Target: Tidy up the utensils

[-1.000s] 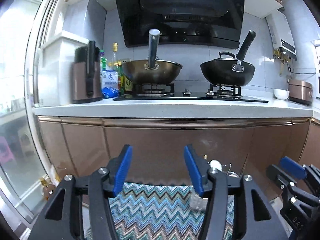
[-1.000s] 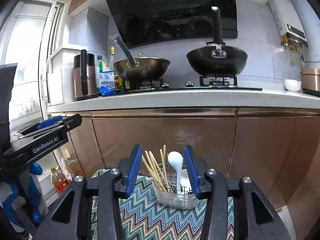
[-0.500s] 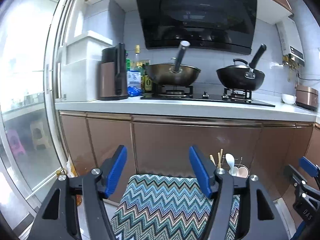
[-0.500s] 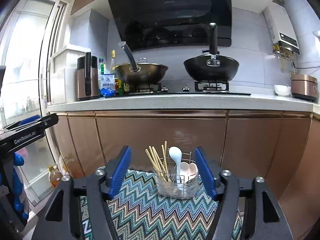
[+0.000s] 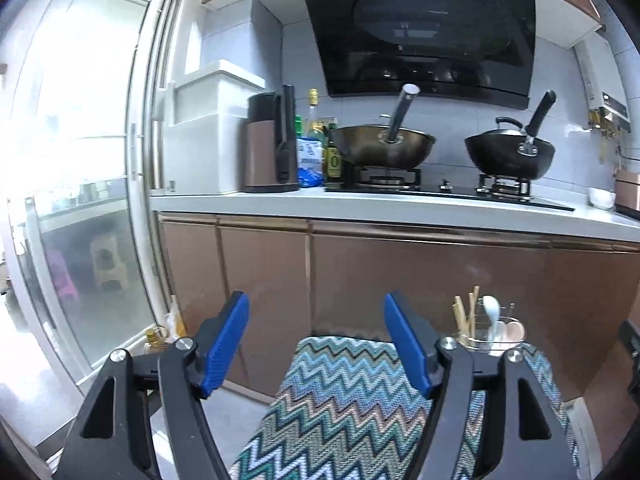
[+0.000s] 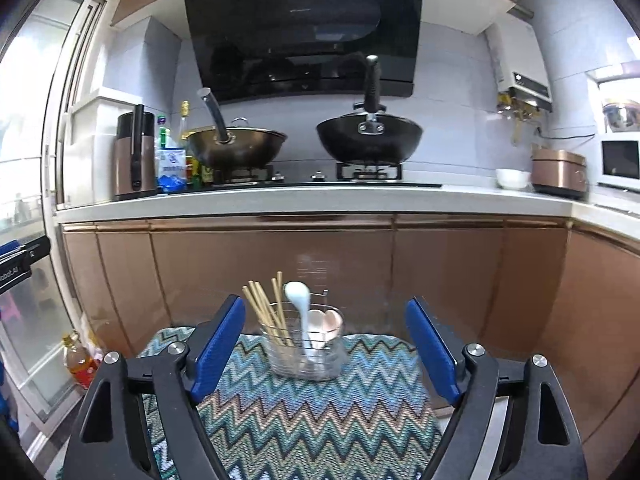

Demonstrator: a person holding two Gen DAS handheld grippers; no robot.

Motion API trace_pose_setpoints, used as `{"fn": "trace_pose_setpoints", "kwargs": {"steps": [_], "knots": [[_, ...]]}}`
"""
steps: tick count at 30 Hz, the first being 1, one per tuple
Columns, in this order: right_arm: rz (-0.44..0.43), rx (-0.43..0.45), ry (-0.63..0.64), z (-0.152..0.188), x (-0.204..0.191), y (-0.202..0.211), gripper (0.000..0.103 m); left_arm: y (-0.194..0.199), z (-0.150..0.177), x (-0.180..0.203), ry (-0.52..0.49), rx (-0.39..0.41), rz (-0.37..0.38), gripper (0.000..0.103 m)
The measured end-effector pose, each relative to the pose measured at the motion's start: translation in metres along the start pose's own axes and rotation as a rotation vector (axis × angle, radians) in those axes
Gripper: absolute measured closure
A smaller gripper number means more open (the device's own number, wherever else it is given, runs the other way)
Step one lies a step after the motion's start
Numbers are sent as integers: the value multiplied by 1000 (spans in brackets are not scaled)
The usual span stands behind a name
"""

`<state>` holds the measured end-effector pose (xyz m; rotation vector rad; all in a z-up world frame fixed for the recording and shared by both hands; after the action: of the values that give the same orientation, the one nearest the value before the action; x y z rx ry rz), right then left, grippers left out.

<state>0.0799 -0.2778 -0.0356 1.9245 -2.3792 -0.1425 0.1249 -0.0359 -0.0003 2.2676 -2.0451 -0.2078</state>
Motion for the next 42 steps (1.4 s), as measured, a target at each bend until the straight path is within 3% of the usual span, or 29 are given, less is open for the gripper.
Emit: {"fn": "trace_pose_setpoints", "kwargs": {"steps": [11, 20, 30, 42], "knots": [[64, 73, 37, -13, 4, 34, 16, 24, -5, -10, -3, 19, -55, 29], [90, 110, 65, -20, 4, 50, 12, 34, -5, -12, 9, 19, -35, 25], [75, 122, 84, -20, -4, 56, 9, 50, -9, -15, 16, 96, 38, 25], [61, 153, 109, -25, -14, 69, 7, 61, -9, -17, 5, 128, 43, 25]]}}
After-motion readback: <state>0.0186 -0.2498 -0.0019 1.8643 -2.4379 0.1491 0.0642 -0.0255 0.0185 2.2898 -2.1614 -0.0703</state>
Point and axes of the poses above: each gripper's, at about its wrist camera, not at the fingertips, and y roughly against the way its jaws point, x to its right, z to its underside, the point moved 2 cm from there along -y, roughly the way its jaws point, and after that the axes turned 6 degrees about x, right-handed, at the moved point
